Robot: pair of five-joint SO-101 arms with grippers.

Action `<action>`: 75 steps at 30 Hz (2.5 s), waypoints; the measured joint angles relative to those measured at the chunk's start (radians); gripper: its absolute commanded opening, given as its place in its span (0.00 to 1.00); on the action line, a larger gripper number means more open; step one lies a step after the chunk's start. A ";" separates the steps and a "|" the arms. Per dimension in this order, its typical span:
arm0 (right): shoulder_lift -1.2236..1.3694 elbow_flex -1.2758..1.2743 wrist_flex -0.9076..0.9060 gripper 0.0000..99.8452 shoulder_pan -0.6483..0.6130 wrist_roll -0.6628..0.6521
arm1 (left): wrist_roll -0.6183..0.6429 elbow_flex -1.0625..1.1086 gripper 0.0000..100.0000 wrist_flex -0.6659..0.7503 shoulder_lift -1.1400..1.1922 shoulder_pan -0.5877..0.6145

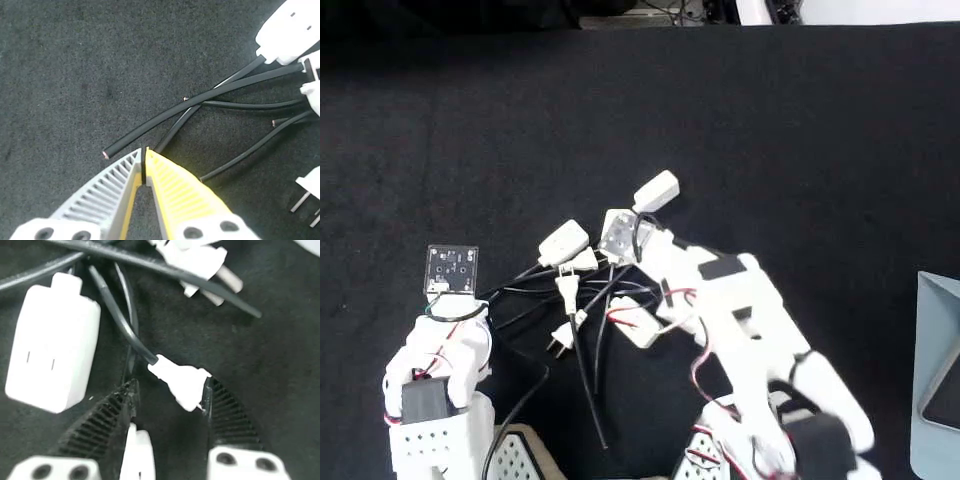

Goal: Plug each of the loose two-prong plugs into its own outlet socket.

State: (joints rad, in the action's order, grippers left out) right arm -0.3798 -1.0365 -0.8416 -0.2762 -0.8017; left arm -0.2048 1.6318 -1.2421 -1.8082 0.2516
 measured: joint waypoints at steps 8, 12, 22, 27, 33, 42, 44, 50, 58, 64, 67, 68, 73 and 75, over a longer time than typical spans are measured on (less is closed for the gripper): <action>0.247 0.170 0.000 0.07 0.064 -0.020 | 0.000 0.017 0.03 0.008 0.000 0.000; 0.282 0.226 -0.002 0.01 0.086 -0.021 | 0.000 0.017 0.03 0.018 0.000 0.000; 0.282 0.371 -0.302 0.01 0.094 -0.021 | 0.000 0.017 0.03 0.018 0.000 0.000; 0.359 0.494 -0.493 0.01 0.094 0.066 | 0.000 0.017 0.03 0.018 0.000 0.000; 0.620 0.684 -0.565 0.07 0.097 0.155 | 0.000 0.017 0.03 0.018 0.000 0.000; 0.687 0.775 -0.562 0.14 0.092 0.176 | 0.000 0.017 0.03 0.018 0.000 0.000; 0.628 0.772 -0.549 0.14 0.095 0.176 | 0.000 0.017 0.03 0.018 0.000 0.000; 0.443 0.669 -0.476 0.14 0.095 0.176 | 0.000 0.017 0.03 0.018 0.000 0.000; 0.411 0.560 -0.371 0.14 0.094 0.137 | 0.000 0.017 0.03 0.018 0.000 0.000; 0.394 0.526 -0.367 0.14 0.094 0.078 | 0.000 0.017 0.03 0.018 0.000 0.000; 0.345 0.477 -0.361 0.14 0.094 0.046 | 0.000 0.017 0.03 0.018 0.000 0.000; 0.318 0.454 -0.361 0.14 0.094 0.035 | 0.000 0.017 0.03 0.018 0.000 0.000; 0.124 0.321 -0.336 0.14 0.094 -0.023 | 0.000 0.017 0.03 0.018 0.000 0.000; 0.061 0.253 -0.293 0.14 0.094 -0.040 | 0.000 0.017 0.03 0.018 0.000 0.000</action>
State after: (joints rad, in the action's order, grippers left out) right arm -0.3184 -0.7833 -1.1347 -0.1826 -0.8416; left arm -0.2048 1.6487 -1.2236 -1.8082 0.2516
